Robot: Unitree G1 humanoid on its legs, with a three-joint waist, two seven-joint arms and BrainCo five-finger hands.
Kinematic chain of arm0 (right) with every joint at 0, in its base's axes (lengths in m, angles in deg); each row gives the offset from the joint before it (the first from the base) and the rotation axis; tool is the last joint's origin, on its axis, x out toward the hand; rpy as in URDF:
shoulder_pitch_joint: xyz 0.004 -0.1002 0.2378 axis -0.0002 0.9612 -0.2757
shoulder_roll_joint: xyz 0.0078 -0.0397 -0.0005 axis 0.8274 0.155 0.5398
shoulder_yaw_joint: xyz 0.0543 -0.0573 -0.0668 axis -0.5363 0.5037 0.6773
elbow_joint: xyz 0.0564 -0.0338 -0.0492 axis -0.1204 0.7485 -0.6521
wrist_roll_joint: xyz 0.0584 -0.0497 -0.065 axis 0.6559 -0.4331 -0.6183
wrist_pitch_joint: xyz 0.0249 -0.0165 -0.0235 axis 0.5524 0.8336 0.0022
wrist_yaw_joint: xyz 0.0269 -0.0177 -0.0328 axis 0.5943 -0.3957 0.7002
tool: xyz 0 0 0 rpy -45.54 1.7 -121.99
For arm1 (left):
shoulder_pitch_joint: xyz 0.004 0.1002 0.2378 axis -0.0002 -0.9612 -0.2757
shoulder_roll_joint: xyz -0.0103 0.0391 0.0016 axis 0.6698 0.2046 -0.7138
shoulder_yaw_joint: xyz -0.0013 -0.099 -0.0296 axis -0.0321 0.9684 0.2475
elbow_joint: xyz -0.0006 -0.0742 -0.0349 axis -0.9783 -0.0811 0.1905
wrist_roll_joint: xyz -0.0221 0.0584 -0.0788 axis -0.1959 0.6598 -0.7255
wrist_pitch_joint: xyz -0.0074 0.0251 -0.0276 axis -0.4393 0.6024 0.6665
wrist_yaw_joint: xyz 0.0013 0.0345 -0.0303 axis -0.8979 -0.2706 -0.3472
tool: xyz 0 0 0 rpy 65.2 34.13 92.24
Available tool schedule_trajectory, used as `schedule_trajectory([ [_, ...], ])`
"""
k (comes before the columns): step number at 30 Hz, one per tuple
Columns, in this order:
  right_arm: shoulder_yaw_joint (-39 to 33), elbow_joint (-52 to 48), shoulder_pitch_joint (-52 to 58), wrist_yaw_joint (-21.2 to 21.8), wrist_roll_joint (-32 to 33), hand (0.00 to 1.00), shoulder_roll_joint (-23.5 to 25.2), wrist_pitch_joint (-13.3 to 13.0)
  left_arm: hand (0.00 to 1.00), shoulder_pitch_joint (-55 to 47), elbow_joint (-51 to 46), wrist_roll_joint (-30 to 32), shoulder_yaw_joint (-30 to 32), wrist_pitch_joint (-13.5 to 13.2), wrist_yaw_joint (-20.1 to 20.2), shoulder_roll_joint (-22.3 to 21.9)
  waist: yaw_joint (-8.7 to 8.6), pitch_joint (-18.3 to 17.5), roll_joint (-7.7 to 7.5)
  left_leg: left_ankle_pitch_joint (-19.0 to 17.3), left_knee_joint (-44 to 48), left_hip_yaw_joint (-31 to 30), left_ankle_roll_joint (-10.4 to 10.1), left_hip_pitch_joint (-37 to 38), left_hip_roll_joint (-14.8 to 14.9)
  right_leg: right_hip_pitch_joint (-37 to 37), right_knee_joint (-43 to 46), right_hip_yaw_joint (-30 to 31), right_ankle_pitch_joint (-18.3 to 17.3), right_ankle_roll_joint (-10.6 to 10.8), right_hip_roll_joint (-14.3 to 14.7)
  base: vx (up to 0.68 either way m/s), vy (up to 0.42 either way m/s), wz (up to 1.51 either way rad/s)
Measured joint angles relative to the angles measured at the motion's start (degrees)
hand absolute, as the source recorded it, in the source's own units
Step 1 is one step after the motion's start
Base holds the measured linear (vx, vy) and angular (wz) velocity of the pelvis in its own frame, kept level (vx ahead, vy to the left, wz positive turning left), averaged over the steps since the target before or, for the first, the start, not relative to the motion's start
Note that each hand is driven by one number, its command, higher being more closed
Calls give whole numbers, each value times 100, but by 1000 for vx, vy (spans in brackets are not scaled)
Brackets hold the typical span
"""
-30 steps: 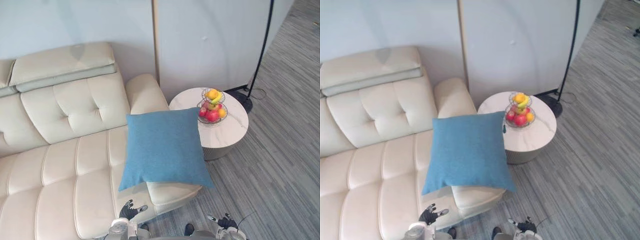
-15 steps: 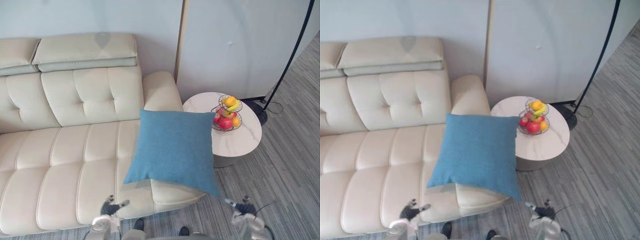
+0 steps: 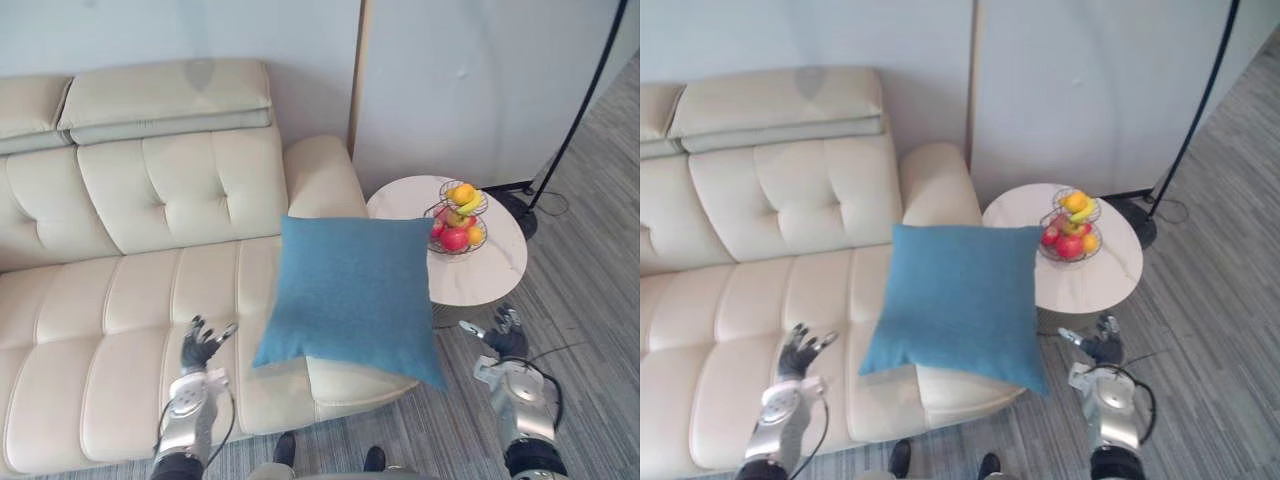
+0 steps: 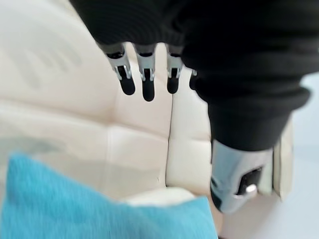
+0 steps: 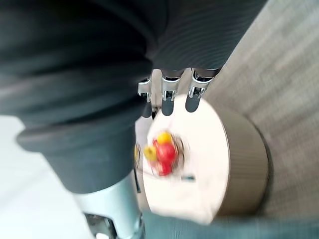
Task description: Pick up cushions and gather them together orderly.
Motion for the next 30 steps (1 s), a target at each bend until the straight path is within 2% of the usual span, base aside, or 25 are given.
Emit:
schedule_trajectory([
  [1,138,7,-224,-29,56,0,79,-7,0,197,1,0,-179,2,-16,-69,-1,230,13,55,2,-34,1,-40,-14,-21,1,-22,28,-11,-10,-28,1,14],
  [3,243,92,-440,-89,122,0,115,-30,0,442,10,1,-374,2,-84,-123,8,399,13,131,25,-56,-23,-195,-18,-171,62,-42,36,-25,-25,-70,2,12],
  [7,547,553,-1183,-239,399,0,228,-49,0,1309,337,31,-951,7,-188,-156,73,910,22,341,21,-29,-59,-699,17,-852,423,11,65,-72,-41,-129,3,-4],
  [9,654,619,-1506,-343,622,0,277,-157,0,1668,547,50,-1119,9,-329,-236,115,1092,22,416,21,110,-71,-930,26,-1263,680,157,61,-81,-68,-139,12,-27],
  [10,656,618,-1586,-371,656,100,279,-198,0,1815,630,53,-1148,10,-373,-305,116,1112,36,450,19,129,-71,-1043,40,-1436,782,176,54,-91,-91,-119,3,-19],
  [11,659,618,-1643,-386,694,100,281,-226,100,1927,698,58,-1151,12,-389,-322,122,1116,36,468,18,162,-71,-1126,42,-1577,885,201,42,-105,-110,-109,-1,-15],
  [13,760,605,-1840,-498,789,100,327,-281,100,2256,746,96,-1272,21,-512,-303,137,1264,38,515,13,229,-74,-1228,38,-1845,1183,273,-21,-119,-176,-93,0,-11],
  [20,771,127,-1831,-676,840,100,237,-311,100,2602,682,89,-1300,9,-663,-243,199,1375,36,512,-29,502,-143,-1391,75,-2270,1733,282,-219,-153,-287,-40,-25,0],
  [26,1008,-432,-1503,-676,1013,100,197,-368,100,2590,79,-27,-1432,-14,-740,-243,205,1374,36,566,-31,583,-116,-1312,68,-2243,1829,308,-314,-144,-312,78,-24,0],
  [30,1279,-905,-793,-634,1027,100,233,-348,100,2119,-759,-144,-1586,-36,-742,-242,196,1357,44,565,-65,756,-117,-851,28,-1752,1773,340,-421,-106,-339,122,-4,4],
])
